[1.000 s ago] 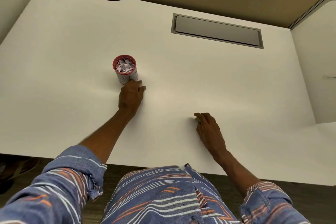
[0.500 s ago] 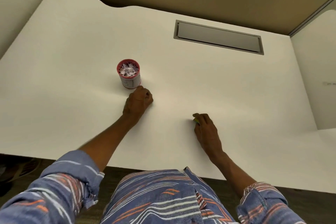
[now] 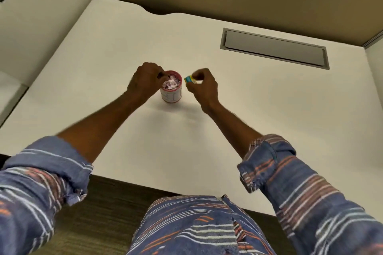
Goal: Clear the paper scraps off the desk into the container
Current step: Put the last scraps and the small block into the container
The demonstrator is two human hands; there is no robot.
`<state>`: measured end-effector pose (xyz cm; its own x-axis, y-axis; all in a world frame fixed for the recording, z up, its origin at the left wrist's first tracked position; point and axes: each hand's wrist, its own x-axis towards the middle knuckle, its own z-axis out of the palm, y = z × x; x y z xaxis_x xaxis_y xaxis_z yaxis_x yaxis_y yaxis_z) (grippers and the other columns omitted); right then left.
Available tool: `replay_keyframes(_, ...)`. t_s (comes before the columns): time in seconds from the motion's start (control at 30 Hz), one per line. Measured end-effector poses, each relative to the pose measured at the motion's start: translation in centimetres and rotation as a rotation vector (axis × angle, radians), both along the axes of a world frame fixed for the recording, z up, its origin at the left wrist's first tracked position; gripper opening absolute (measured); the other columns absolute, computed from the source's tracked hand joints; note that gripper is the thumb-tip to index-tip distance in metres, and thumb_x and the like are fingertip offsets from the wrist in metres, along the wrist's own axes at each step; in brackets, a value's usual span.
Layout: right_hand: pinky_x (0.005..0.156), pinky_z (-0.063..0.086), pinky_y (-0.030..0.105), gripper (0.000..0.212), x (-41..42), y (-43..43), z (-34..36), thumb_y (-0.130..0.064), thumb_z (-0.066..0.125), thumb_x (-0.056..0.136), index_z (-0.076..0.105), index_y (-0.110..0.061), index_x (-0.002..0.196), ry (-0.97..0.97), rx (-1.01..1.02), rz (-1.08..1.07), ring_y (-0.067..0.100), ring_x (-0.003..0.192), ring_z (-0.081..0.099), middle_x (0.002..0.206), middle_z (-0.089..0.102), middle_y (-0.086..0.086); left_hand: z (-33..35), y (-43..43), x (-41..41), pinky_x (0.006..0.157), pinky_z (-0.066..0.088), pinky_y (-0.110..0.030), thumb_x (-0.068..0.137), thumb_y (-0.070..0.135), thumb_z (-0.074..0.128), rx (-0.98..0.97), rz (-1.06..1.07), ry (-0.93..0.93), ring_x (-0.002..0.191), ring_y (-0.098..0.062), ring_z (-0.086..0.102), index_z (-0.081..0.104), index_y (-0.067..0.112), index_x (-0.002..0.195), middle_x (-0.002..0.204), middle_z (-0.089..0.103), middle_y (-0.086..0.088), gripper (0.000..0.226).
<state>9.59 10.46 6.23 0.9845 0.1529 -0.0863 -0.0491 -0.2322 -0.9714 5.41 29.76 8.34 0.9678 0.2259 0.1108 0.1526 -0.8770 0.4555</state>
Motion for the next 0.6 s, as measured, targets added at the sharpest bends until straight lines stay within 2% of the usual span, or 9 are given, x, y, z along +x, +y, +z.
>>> replay_keyframes(0.07,0.083,0.055,0.035,0.025,0.7,1.8,1.0,0.001,0.076,0.074,0.061,-0.01,0.091,-0.025,-0.003,0.05,0.008,0.081,0.06,0.085,0.062,-0.008,-0.1,0.2,0.1,0.073,0.051,-0.032,0.085,0.022,0.067,-0.019,0.018,-0.002,0.084,-0.024,0.065,0.077,0.01,0.092,0.088,0.073,-0.008,0.017)
replay_keyframes(0.2,0.089,0.058,0.039,0.02,1.5,3.5,0.9,-0.003,0.074,0.079,0.07,-0.007,0.098,0.001,-0.069,0.14,0.017,0.096,0.068,0.096,0.071,0.0,-0.2,0.4,0.3,0.07,0.044,-0.025,0.089,0.017,0.059,-0.086,-0.009,-0.001,0.086,-0.024,0.065,0.076,0.011,0.096,0.089,0.073,-0.008,0.02)
replay_keyframes(0.27,0.083,0.058,0.028,0.017,1.8,3.8,0.8,-0.004,0.073,0.083,0.074,-0.007,0.1,0.016,-0.112,0.159,0.018,0.095,0.07,0.1,0.074,0.003,-0.1,0.7,0.2,0.07,0.043,-0.023,0.089,0.014,0.055,-0.1,-0.005,-0.019,0.087,-0.022,0.066,0.077,0.012,0.098,0.091,0.074,-0.007,0.024)
replay_keyframes(0.33,0.072,0.052,0.012,0.017,2.0,3.9,0.9,-0.002,0.068,0.086,0.076,-0.008,0.1,0.012,-0.149,0.164,0.014,0.093,0.068,0.103,0.076,0.004,0.2,0.9,0.2,0.073,0.047,-0.025,0.089,0.013,0.054,-0.106,0.002,-0.048,0.089,-0.022,0.067,0.076,0.012,0.099,0.094,0.075,-0.006,0.025)
replay_keyframes(0.4,0.068,0.049,0.005,0.023,2.2,3.9,1.0,0.001,0.06,0.087,0.077,-0.009,0.1,0.008,-0.18,0.186,0.013,0.096,0.068,0.107,0.076,0.003,0.5,0.8,0.4,0.079,0.048,-0.026,0.091,0.014,0.055,-0.103,-0.01,-0.092,0.093,-0.021,0.067,0.075,0.01,0.102,0.098,0.075,-0.006,0.024)
replay_keyframes(0.43,0.069,0.051,0.006,0.028,2.2,4.0,1.1,0.003,0.056,0.087,0.077,-0.009,0.102,0.008,-0.187,0.215,0.014,0.098,0.069,0.108,0.075,0.003,0.7,0.6,0.6,0.081,0.048,-0.026,0.091,0.015,0.055,-0.103,-0.022,-0.116,0.093,-0.021,0.067,0.075,0.009,0.103,0.1,0.075,-0.006,0.023)
replay_keyframes(0.5,0.079,0.057,0.017,0.036,2.2,4.1,1.5,0.005,0.05,0.087,0.076,-0.009,0.107,-0.006,-0.2,0.264,0.015,0.101,0.069,0.111,0.075,0.005,1.0,0.2,0.9,0.083,0.05,-0.027,0.091,0.014,0.055,-0.116,-0.041,-0.163,0.093,-0.019,0.067,0.074,0.01,0.105,0.101,0.074,-0.005,0.023)
replay_keyframes(0.6,0.087,0.058,0.027,0.036,2.1,3.7,2.2,0.007,0.051,0.085,0.075,-0.006,0.108,-0.071,-0.178,0.229,0.017,0.101,0.07,0.108,0.076,0.007,1.5,-0.5,1.5,0.084,0.053,-0.03,0.09,0.013,0.054,-0.159,-0.038,-0.182,0.092,-0.017,0.066,0.073,0.012,0.106,0.102,0.072,-0.004,0.025)
